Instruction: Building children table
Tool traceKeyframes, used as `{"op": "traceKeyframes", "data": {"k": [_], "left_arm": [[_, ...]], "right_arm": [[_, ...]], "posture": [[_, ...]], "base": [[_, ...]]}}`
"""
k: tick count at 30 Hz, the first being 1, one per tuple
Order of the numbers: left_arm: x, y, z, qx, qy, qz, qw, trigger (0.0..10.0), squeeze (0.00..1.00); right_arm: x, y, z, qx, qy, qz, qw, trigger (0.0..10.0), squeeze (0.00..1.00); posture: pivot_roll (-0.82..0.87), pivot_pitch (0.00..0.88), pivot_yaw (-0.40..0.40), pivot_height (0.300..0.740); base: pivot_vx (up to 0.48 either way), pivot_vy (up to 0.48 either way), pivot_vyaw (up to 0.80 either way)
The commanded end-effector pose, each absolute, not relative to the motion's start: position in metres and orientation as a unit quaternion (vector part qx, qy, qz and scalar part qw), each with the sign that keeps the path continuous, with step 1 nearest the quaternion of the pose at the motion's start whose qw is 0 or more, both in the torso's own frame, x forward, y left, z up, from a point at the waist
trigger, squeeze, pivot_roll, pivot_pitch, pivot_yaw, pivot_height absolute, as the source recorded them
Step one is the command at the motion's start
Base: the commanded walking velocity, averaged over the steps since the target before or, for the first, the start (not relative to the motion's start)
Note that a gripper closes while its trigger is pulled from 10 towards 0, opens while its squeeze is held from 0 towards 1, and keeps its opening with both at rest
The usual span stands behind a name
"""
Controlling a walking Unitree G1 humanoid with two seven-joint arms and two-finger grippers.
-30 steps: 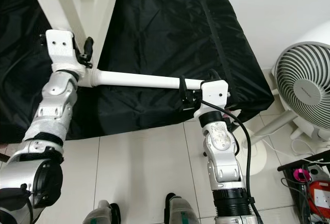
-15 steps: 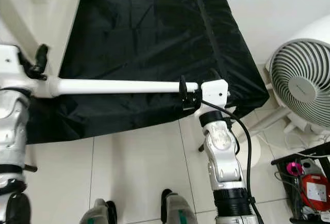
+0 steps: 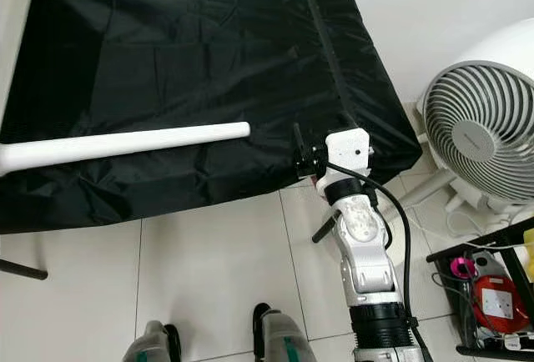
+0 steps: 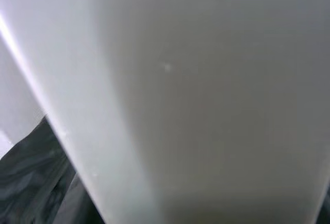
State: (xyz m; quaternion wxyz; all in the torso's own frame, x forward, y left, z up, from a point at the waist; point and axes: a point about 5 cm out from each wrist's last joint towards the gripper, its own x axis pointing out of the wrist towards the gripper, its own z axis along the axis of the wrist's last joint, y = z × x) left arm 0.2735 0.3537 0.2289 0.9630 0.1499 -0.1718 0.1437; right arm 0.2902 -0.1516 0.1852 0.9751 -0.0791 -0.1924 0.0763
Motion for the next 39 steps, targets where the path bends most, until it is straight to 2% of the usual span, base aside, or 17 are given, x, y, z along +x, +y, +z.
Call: {"op": "traceKeyframes", "data": {"k": [1, 3, 4, 6, 7, 20, 25, 28, 33, 34, 36, 37, 39], "left_arm": [[0.268, 0.354, 0.243, 0.186, -0.191, 0.138, 0.954, 10.0, 0.17], [0.268, 0.351, 0.242, 0.182, -0.193, 0.125, 0.956, 10.0, 0.17], [0.27, 0.348, 0.241, 0.175, -0.195, 0.114, 0.958, 10.0, 1.0], [0.273, 0.343, 0.238, 0.178, -0.187, 0.098, 0.961, 10.0, 1.0], [0.275, 0.341, 0.236, 0.181, -0.18, 0.09, 0.963, 10.0, 0.0], [0.275, 0.32, 0.23, 0.179, -0.158, 0.007, 0.971, 10.0, 0.0], [0.275, 0.325, 0.229, 0.198, -0.145, 0.005, 0.969, 10.0, 0.0], [0.277, 0.335, 0.23, 0.238, -0.13, 0.001, 0.962, 10.0, 0.0], [0.276, 0.337, 0.232, 0.224, -0.126, -0.008, 0.966, 10.0, 0.0], [0.275, 0.336, 0.232, 0.222, -0.128, -0.009, 0.966, 10.0, 0.83], [0.274, 0.335, 0.233, 0.223, -0.13, -0.008, 0.966, 10.0, 0.83], [0.273, 0.333, 0.232, 0.214, -0.134, -0.012, 0.967, 10.0, 1.0], [0.27, 0.331, 0.233, 0.204, -0.139, -0.008, 0.969, 10.0, 1.0]], "right_arm": [[0.291, -0.152, 0.18, -0.08, -0.179, 0.08, 0.977, 10.0, 0.0], [0.291, -0.151, 0.18, -0.081, -0.179, 0.082, 0.977, 10.0, 0.0], [0.292, -0.151, 0.18, -0.08, -0.179, 0.083, 0.977, 10.0, 0.0], [0.292, -0.151, 0.18, -0.08, -0.179, 0.084, 0.977, 10.0, 0.0], [0.293, -0.15, 0.18, -0.08, -0.18, 0.085, 0.977, 10.0, 0.0], [0.292, -0.147, 0.176, -0.079, -0.175, 0.093, 0.977, 10.0, 0.0], [0.293, -0.146, 0.174, -0.079, -0.174, 0.1, 0.976, 10.0, 0.0], [0.295, -0.142, 0.175, -0.08, -0.175, 0.112, 0.975, 10.0, 0.0], [0.296, -0.142, 0.176, -0.081, -0.177, 0.113, 0.974, 10.0, 0.0], [0.296, -0.143, 0.175, -0.082, -0.176, 0.112, 0.975, 10.0, 0.0], [0.296, -0.143, 0.175, -0.082, -0.176, 0.112, 0.975, 10.0, 0.0], [0.296, -0.143, 0.175, -0.082, -0.175, 0.112, 0.975, 10.0, 0.0], [0.295, -0.143, 0.174, -0.081, -0.175, 0.113, 0.975, 10.0, 0.0]], "posture": [[-0.08, 0.199, -0.018, 0.74], [-0.08, 0.199, -0.018, 0.74], [-0.08, 0.199, -0.018, 0.74], [-0.08, 0.196, -0.021, 0.74], [-0.08, 0.194, -0.019, 0.74], [-0.05, 0.183, -0.018, 0.74], [-0.04, 0.178, -0.024, 0.74], [-0.03, 0.174, -0.032, 0.74], [-0.03, 0.174, -0.03, 0.74], [-0.03, 0.177, -0.031, 0.74], [-0.03, 0.177, -0.031, 0.74], [-0.03, 0.179, -0.032, 0.74], [-0.03, 0.185, -0.032, 0.74]], "base": [[0.0, 0.0, 0.0], [0.0, 0.0, 0.0], [0.0, 0.0, 0.0], [0.0, 0.0, 0.0], [0.0, 0.0, 0.0], [0.0, 0.0, 0.0], [0.0, 0.0, 0.0], [0.0, 0.0, 0.0], [0.0, 0.0, 0.0], [0.0, 0.0, 0.0], [0.0, 0.0, 0.0], [0.0, 0.0, 0.0], [0.0, 0.0, 0.0]]}}
